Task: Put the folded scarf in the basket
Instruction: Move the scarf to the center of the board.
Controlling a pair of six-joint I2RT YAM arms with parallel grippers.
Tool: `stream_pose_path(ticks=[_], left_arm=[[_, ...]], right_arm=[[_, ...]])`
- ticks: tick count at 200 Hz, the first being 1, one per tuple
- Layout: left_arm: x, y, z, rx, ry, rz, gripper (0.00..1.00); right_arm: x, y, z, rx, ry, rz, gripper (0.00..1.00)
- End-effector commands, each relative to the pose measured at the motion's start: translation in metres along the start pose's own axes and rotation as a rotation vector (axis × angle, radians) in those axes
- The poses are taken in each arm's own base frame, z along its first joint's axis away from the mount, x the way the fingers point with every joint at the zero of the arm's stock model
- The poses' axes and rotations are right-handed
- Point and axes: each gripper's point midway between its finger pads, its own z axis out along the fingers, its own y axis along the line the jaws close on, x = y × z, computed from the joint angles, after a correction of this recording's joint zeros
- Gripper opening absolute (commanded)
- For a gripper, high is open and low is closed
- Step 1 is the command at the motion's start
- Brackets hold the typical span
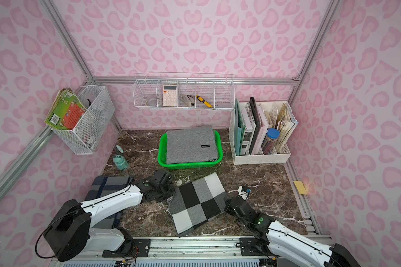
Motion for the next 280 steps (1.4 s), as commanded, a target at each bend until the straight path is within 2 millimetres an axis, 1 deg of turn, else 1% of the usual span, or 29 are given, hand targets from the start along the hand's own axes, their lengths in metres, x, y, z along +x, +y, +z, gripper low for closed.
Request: stream_pose_path(ticks=[1,10,15,22,32,49,68,89,112,144,164,180,212,234,247,260,280], left_arm=[[-0.006,-0.007,-0.004,0.048,-0.013,0.006,0.28],[-0.007,-0.005,-0.008,0.043,-0.023,0.008,0.38],[-0.009,-0.004,-0.011,0.041,-0.031,0.007,0.46],[-0.01,-0.003,-0.016,0.038,-0.042,0.011,0.53],[-0.012,0.0,-0.023,0.033,-0.061,0.011,0.58],[-0.014,0.004,-0.036,0.039,-0.089,0.0,0.62],[-0.012,0.011,-0.05,0.05,-0.108,-0.016,0.64],[-0.006,0.022,-0.062,0.056,-0.111,-0.04,0.64],[0.006,0.029,-0.07,0.08,-0.081,-0.066,0.65],[0.024,0.038,-0.073,0.114,-0.031,-0.101,0.66],[0.032,0.043,-0.071,0.129,-0.01,-0.123,0.67],[0.039,0.041,-0.067,0.164,0.013,-0.134,0.68],[0.051,0.045,-0.055,0.176,0.043,-0.157,0.69],[0.059,0.042,-0.046,0.2,0.064,-0.176,0.69],[0.063,0.044,-0.042,0.195,0.069,-0.185,0.69],[0.065,0.047,-0.038,0.187,0.067,-0.19,0.68],[0.064,0.048,-0.034,0.183,0.058,-0.199,0.67]], right_arm=[[-0.009,-0.008,-0.009,0.015,-0.056,-0.006,0.4],[-0.014,-0.01,-0.013,0.026,-0.075,-0.016,0.5],[-0.016,-0.011,-0.015,0.032,-0.084,-0.023,0.54],[-0.02,-0.012,-0.017,0.039,-0.098,-0.033,0.58],[-0.025,-0.013,-0.019,0.042,-0.12,-0.047,0.62],[-0.033,-0.014,-0.022,0.044,-0.144,-0.069,0.68],[-0.042,-0.014,-0.025,0.046,-0.158,-0.088,0.71],[-0.052,-0.011,-0.024,0.039,-0.156,-0.116,0.73],[-0.06,-0.008,-0.018,0.042,-0.139,-0.157,0.75],[-0.068,0.003,-0.003,0.045,-0.091,-0.228,0.76],[-0.069,0.014,0.009,0.031,-0.046,-0.269,0.76],[-0.068,0.023,0.019,0.015,-0.007,-0.294,0.76],[-0.063,0.032,0.038,-0.002,0.059,-0.316,0.76],[-0.059,0.034,0.048,-0.016,0.082,-0.319,0.76],[-0.055,0.034,0.054,-0.017,0.101,-0.321,0.75],[-0.05,0.033,0.06,-0.014,0.127,-0.326,0.74],[-0.039,0.027,0.071,0.013,0.197,-0.323,0.71]])
